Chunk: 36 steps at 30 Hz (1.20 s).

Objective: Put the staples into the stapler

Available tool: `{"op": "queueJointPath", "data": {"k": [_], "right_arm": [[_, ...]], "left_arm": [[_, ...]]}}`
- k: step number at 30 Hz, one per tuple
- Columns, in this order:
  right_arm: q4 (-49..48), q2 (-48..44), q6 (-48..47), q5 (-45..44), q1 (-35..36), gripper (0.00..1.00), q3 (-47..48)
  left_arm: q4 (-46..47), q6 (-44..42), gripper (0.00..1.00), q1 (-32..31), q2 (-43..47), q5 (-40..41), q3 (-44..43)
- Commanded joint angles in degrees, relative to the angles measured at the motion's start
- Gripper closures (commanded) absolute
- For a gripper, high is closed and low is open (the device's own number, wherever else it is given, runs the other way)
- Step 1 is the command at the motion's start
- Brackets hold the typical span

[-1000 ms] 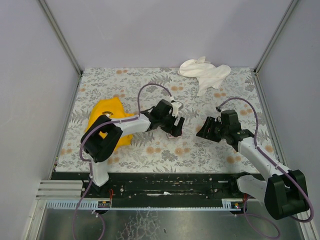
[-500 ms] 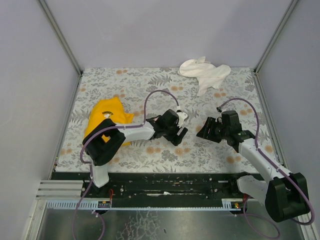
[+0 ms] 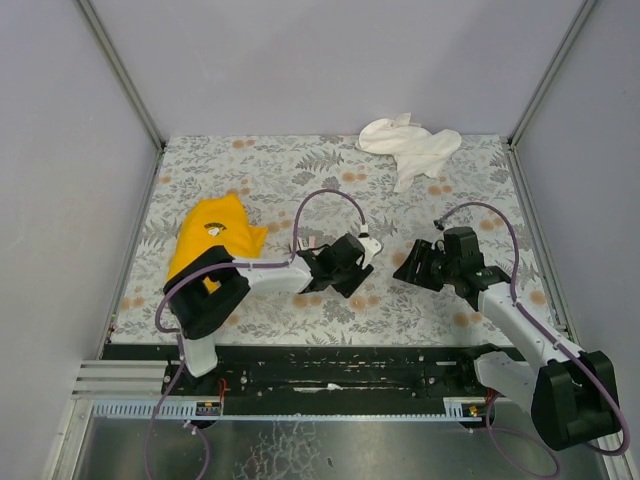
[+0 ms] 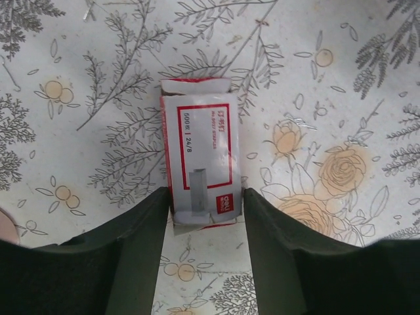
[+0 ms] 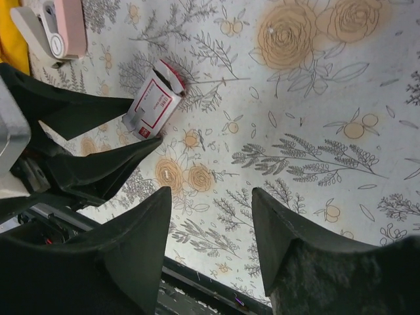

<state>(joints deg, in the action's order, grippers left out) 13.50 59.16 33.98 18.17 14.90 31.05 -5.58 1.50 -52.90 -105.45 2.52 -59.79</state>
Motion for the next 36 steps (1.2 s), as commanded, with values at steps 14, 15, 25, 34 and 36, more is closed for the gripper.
{"op": "queueJointPath", "data": {"k": [14,15,25,34,36], "right_arm": [[-10.0,3.4,7.9,14.5,0.1,0.45,-9.3],[-11.3,4.2,8.5,15.5,0.0,0.46,-9.7],[-17.8,13.8,10.9,18.9,3.6,0.54,-8.4],[-24.0,19.3,14.2,16.3,6.9,0.62,-8.7],[-24.3,19.7,14.2,16.0,6.9,0.63,-8.8]], "left_arm": [[7.3,9.3,0.55,-10.9,12.3,0.7,16.3],[8.0,10.0,0.55,-11.3,13.0,0.4,17.2],[10.5,11.6,0.57,-13.3,13.6,-0.2,18.9],[10.7,11.5,0.57,-14.6,12.3,0.4,18.2],[10.7,11.4,0.58,-14.9,12.3,0.6,18.1]]}}
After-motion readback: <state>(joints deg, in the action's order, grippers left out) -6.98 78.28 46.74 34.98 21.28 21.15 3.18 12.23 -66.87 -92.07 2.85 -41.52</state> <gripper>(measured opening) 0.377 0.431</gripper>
